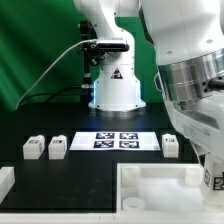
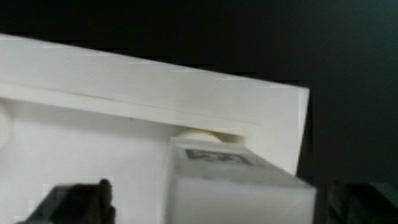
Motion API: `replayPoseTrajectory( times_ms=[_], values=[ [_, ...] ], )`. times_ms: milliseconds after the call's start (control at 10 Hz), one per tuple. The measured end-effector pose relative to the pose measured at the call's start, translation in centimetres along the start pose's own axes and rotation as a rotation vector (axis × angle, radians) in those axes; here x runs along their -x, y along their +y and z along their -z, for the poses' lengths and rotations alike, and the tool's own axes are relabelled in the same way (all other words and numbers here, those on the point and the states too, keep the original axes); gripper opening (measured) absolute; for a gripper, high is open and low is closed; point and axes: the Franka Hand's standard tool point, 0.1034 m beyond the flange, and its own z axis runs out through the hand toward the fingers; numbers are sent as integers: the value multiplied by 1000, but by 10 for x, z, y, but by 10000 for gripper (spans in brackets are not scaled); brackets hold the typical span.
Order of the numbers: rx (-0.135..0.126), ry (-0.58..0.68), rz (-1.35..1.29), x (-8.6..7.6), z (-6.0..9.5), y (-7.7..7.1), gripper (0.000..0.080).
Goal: Assemble one leg
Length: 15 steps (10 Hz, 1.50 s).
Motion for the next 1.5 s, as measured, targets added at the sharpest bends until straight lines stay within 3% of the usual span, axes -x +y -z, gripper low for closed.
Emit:
replayPoseTrajectory(
  times_ms=[200,400,700,800,1000,1100,1200,1500],
  values=[
    [67,33,360,11,5,-6,646],
    [66,27,544,9,4,-6,646],
    [119,51,1013,-1,7,-5,649],
    [124,46,1123,-8,8,-3,649],
    [121,44,1110,-5,7,-4,397],
    [121,45,1092,-6,7,-4,397],
    [122,46,1094,-7,7,-3,295],
    [112,61,821,-9,7,-3,295]
  ],
)
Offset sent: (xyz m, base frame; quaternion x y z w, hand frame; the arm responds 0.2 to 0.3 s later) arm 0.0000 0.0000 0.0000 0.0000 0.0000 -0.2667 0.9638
